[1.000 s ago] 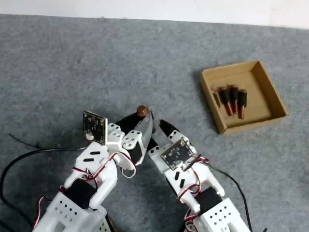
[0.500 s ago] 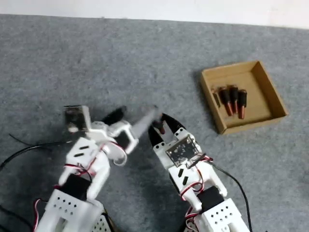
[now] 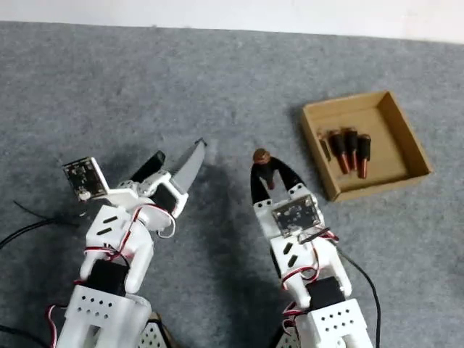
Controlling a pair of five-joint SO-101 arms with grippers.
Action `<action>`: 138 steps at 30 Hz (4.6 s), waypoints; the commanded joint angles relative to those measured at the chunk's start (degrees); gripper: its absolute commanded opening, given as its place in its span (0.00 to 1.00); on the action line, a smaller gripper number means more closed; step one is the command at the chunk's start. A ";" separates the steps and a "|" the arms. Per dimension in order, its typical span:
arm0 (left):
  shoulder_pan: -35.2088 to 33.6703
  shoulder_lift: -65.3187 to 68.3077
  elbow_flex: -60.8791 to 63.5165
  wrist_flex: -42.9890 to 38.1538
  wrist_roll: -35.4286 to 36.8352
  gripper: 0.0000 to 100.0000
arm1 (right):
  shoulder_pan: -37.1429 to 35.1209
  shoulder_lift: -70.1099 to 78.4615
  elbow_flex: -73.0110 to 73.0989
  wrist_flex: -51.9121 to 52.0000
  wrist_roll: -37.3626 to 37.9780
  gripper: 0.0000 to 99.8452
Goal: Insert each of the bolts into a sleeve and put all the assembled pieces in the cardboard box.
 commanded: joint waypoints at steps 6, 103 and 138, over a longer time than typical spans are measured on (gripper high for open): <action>-0.22 0.13 2.51 -1.32 -7.38 0.33 | 1.63 -1.01 9.10 -0.57 0.26 0.00; -8.48 -22.46 7.69 29.80 -27.08 0.00 | 40.04 103.16 -101.76 31.52 -9.41 0.00; -8.40 -22.46 8.04 29.71 -27.08 0.00 | 35.38 113.54 -112.84 56.75 -0.79 0.27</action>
